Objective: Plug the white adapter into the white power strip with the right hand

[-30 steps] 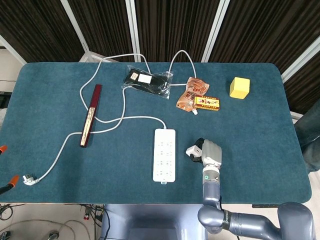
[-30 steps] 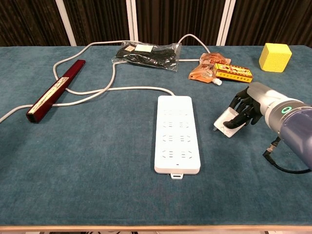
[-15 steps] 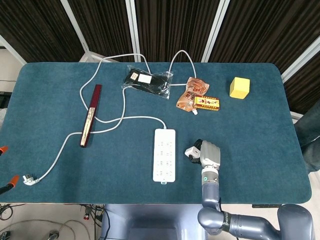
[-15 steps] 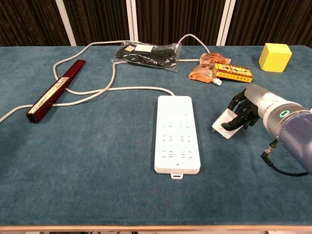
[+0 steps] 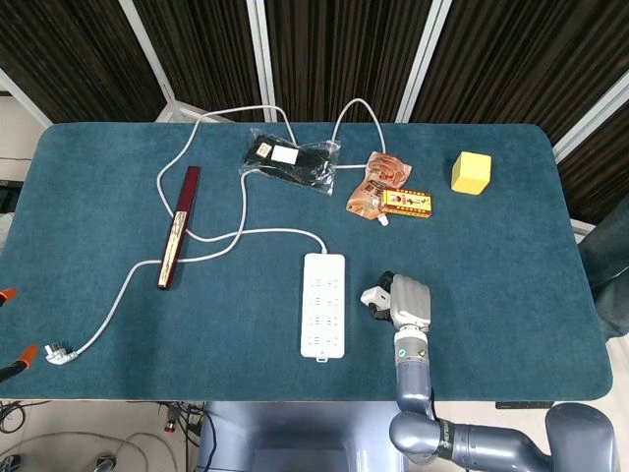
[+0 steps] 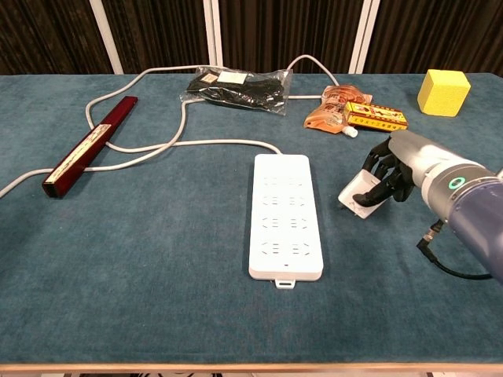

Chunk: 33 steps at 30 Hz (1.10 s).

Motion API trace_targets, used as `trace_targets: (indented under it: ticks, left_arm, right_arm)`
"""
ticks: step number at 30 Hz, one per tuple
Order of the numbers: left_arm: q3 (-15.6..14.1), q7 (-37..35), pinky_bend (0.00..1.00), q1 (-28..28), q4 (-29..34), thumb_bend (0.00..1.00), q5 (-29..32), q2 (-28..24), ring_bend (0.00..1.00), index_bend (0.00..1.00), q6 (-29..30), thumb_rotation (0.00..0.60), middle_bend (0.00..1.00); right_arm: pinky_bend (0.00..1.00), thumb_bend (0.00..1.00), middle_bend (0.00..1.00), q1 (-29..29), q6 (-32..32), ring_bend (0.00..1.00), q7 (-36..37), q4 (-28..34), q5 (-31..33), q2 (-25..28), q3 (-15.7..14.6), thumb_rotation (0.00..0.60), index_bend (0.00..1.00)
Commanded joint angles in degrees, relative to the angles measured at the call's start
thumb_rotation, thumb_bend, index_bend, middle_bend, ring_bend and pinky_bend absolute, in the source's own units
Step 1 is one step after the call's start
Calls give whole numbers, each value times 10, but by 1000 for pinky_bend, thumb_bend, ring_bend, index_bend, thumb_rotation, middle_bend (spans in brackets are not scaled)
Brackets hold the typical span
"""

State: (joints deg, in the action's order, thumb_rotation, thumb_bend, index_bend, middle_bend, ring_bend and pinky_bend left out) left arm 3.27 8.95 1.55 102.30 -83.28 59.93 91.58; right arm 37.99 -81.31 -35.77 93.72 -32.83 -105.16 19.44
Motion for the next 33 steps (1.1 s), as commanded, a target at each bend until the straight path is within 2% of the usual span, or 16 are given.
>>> trace_targets:
  ticks: [1,6,9,16,20,27,29,33]
  left_arm:
    - [0,1,108,0,0,189,0,0,0,207,0,600,0]
    - [0,3,108,0,1,188,0,0,0,209,0,600,0]
    - [0,4,108,0,1,188,1,1,0,211,0,600,0]
    - [-1,6,112,1,2,189,1,1,0,214,1,600,0]
    - [-1,9,115,0,2,189,0,2,0,218,0,600,0]
    - [-1,11,120,0,3,189,1,2,0,222,0,600,0]
    - [-1,13,120,-1,3,188,2,3,0,223,-2,600,0]
    - [-1,15,120,-1,3,189,3,3,0,224,-3,600,0]
  right_arm:
    - [548,498,655,-6,29,708,10,22,0,21,3,600,692]
    - [697,558,696,-9,65,782,15,52,-7,57,1,600,709]
    - [753,602,718,-7,81,830,12,75,-14,78,-2,600,718]
    - [842,638,732,12,101,910,-27,126,-12,126,-2,600,730]
    - [932,640,740,28,102,925,-46,151,-8,145,5,600,738]
    - [971,641,747,58,95,942,-72,162,-7,161,22,600,749]
    - [972,641,748,70,99,942,-74,145,-48,162,18,600,750]
    - [972,642,747,68,115,943,-32,118,-125,161,-4,600,750]
